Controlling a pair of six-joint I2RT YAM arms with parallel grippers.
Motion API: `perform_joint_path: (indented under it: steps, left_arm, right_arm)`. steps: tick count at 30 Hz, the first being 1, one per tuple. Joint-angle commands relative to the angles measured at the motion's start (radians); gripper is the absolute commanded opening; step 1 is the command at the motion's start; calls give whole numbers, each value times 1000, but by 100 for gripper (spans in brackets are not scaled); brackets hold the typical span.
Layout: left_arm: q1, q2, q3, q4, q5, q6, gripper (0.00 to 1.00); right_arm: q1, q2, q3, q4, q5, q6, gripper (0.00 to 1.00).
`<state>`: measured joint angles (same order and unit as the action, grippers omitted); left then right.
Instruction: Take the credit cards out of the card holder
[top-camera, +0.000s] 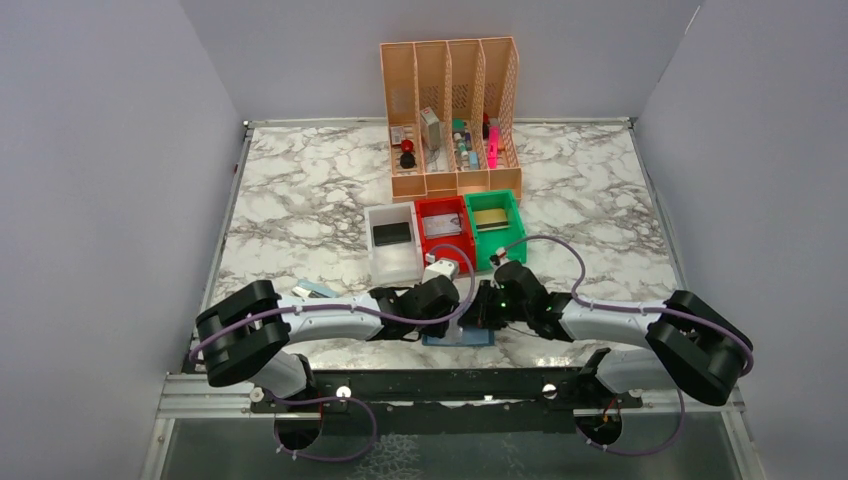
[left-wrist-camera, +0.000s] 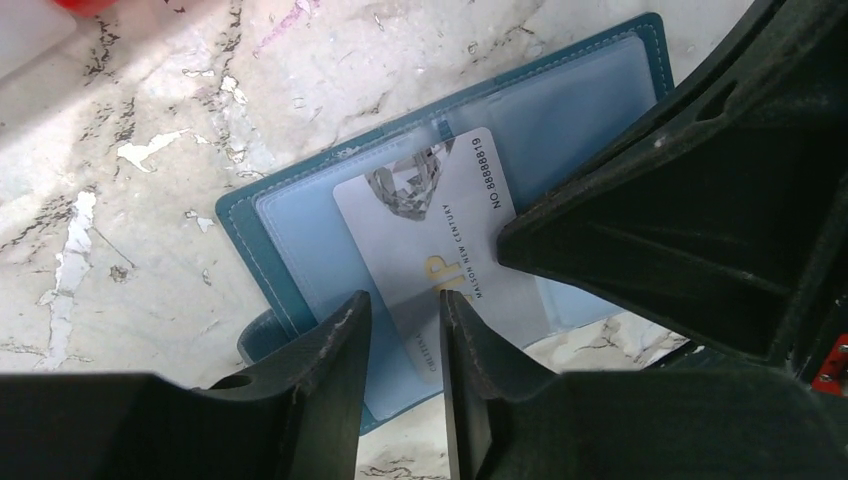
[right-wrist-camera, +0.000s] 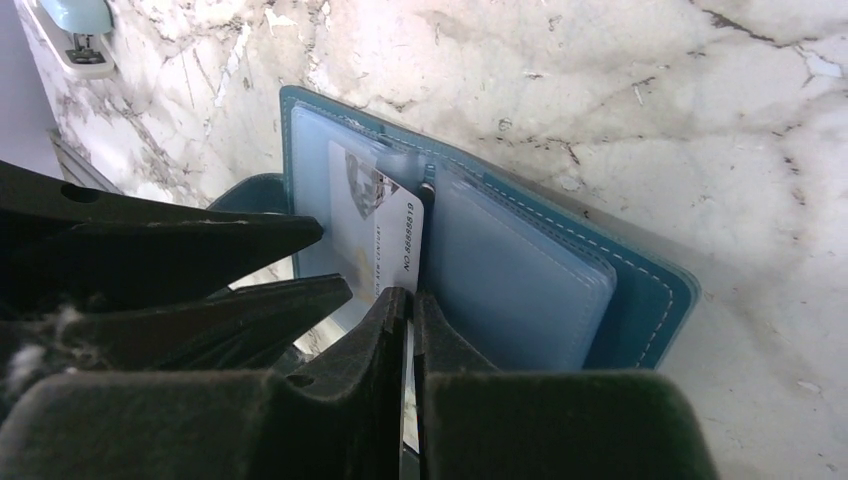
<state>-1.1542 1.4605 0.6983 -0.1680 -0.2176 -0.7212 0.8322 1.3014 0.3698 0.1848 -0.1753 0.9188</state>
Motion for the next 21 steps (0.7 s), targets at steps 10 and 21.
perform_joint_path:
  steps: [10, 21]
  left_arm:
    - [-4, -5, -56, 3, 4, -21, 27]
    - [-4, -12, -52, -3, 3, -15, 26]
  right_arm:
    - [1, -56, -90, 64, 45, 123, 36]
    - [1, 10, -176, 275, 26, 197, 26]
